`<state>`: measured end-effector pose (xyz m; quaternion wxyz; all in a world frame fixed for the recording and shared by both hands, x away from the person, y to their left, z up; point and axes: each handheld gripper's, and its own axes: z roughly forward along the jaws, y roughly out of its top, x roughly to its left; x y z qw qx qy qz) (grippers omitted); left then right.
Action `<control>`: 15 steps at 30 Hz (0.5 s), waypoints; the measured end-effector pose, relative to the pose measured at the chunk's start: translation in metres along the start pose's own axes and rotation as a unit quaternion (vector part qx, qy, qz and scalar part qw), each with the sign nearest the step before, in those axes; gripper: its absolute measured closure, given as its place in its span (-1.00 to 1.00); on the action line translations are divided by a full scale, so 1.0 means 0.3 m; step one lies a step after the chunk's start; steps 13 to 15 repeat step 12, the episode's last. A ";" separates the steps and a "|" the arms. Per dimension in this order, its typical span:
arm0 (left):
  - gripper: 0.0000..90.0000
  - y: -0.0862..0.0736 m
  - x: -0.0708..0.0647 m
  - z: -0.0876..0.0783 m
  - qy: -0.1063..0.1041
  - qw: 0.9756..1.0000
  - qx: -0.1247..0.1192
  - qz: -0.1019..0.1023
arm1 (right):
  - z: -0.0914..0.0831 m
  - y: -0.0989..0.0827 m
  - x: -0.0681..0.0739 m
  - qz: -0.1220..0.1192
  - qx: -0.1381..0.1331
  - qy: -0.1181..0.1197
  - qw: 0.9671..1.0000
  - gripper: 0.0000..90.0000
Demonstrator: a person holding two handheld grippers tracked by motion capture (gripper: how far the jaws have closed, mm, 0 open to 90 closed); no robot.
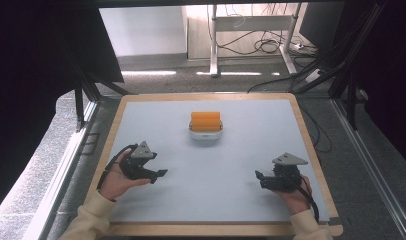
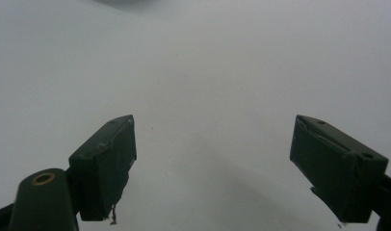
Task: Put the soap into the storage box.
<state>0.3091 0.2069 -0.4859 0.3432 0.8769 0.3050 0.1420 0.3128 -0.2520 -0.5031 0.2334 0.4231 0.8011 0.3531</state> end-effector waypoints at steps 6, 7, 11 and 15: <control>-0.40 -0.015 0.004 -0.005 -0.001 1.000 0.000 -0.010 | 0.009 0.007 -0.005 -0.007 -0.002 0.003 1.000 -0.63; -0.41 -0.014 0.005 -0.005 -0.001 1.000 -0.002 -0.010 | 0.011 0.007 -0.006 -0.008 -0.002 0.003 1.000 -0.63; -0.43 -0.011 0.008 -0.004 0.001 1.000 -0.004 -0.010 | 0.017 0.007 -0.009 -0.007 -0.002 0.005 1.000 -0.63; -0.44 -0.011 0.010 -0.004 0.002 1.000 -0.006 -0.012 | 0.017 0.006 -0.010 -0.005 -0.002 0.006 1.000 -0.63</control>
